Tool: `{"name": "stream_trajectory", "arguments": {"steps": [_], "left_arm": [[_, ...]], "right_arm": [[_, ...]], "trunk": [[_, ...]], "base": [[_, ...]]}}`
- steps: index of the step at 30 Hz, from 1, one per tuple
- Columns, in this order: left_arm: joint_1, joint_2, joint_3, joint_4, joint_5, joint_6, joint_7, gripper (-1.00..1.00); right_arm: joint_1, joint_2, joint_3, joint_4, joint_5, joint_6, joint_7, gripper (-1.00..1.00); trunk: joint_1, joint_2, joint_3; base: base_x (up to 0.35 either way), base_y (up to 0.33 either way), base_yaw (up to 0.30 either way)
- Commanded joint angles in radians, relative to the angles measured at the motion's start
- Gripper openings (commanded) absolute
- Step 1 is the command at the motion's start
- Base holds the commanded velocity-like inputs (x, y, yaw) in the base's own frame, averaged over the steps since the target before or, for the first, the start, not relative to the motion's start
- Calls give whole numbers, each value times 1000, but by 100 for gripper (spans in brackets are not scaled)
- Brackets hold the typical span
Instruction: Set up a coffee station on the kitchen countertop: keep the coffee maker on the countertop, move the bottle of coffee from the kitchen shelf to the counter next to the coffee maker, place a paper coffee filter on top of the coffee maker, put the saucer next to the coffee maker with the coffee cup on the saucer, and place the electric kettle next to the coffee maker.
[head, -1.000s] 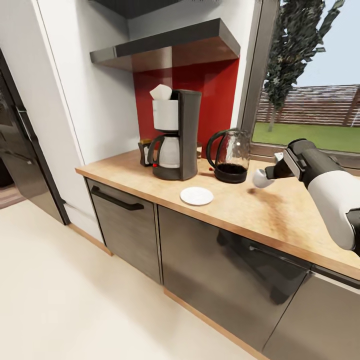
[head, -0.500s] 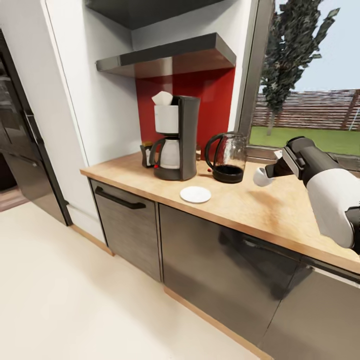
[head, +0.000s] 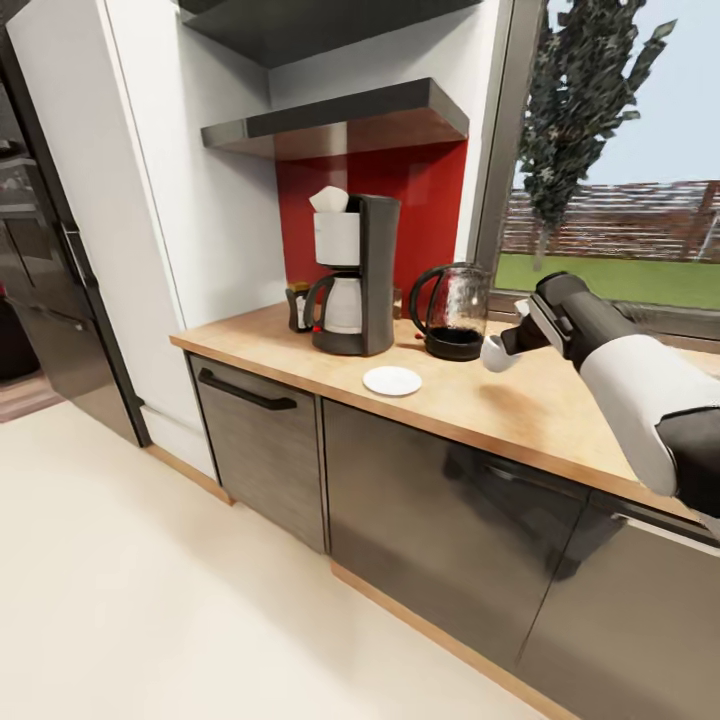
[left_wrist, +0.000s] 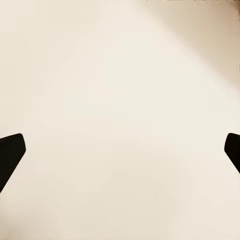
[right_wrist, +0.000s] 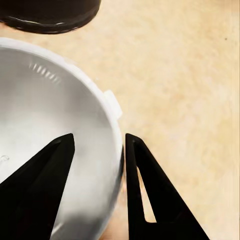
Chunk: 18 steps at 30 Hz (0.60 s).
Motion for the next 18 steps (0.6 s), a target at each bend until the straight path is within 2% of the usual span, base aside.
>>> {"name": "stream_trajectory", "arguments": {"steps": [1,5,8,15,18], "left_arm": [[0,0,2,0,11,2,-9,100],[0,0,2,0,11,2,-9,100],[0,0,2,0,11,2,-9,100],[0,1,2,0,11,2,-9,100],[0,1,3,0,11,2,-9,100]], "right_arm": [[-1,9,11,-2,14,3,9,-100],[-2,28,18,-6,14,3,9,-100],[-2,32,19,-10,14,3,9,-100],[-3,37,19,-17,14,3,9,-100],[-3,44,19,-17,14,3,9,-100]], "trunk": [[0,0,-1],[0,0,-1],[0,0,-1],[0,0,-1],[0,0,-1]], "base": [[-1,178,0],[-1,80,2],[0,20,82],[0,3,232],[0,0,124]]}}
